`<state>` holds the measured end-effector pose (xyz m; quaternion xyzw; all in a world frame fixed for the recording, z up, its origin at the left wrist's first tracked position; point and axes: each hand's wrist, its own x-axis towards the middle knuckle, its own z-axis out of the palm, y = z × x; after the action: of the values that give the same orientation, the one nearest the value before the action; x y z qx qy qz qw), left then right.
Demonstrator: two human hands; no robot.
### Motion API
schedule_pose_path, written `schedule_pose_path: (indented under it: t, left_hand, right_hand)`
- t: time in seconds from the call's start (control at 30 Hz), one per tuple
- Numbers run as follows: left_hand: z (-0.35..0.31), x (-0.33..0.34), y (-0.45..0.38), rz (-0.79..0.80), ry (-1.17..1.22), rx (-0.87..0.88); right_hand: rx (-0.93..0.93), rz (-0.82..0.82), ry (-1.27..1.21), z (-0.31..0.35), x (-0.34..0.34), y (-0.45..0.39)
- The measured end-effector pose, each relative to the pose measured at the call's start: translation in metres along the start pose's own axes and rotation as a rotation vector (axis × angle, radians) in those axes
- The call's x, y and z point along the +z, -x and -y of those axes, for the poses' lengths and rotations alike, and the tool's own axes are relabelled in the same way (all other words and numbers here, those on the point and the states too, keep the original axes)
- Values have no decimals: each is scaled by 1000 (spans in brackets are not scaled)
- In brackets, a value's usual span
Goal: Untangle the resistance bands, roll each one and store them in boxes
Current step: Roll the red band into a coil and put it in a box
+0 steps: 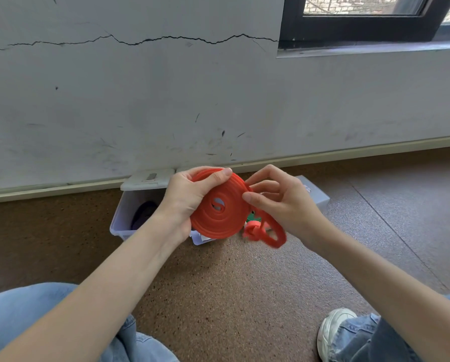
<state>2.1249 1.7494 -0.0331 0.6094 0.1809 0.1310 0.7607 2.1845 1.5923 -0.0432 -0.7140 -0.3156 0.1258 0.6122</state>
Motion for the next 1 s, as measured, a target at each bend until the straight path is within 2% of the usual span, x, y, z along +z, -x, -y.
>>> schedule_pose_path:
  t: [0.07, 0.2, 0.27, 0.4, 0.53, 0.67, 0.73, 0.83, 1.0]
  left_hand:
    - [4, -2, 1, 58, 6, -49]
    - [3, -16, 0, 329, -378, -25]
    - [7, -12, 4, 392, -454, -3]
    - [3, -8, 4, 260, -383, 76]
    - [-12, -14, 2, 251, -341, 159]
    - [-19, -18, 0, 234, -278, 191]
    - [-19, -18, 0, 213, -250, 206]
    - [-14, -15, 1, 161, -260, 268]
    - [-1, -9, 0, 12, -230, 350]
  right_hand:
    - [1, 1, 2, -1, -2, 2]
    - [8, 81, 71, 0, -6, 5]
    - [-13, 99, 132, 0, -6, 4]
    - [103, 68, 46, -1, -11, 2]
    - [271, 328, -140, -1, -25, 3]
    - [311, 426, -436, 1, -30, 4]
    - [321, 426, -509, 2, -23, 5]
    - [337, 374, -488, -1, -15, 7]
    - [351, 265, -566, 0, -10, 9]
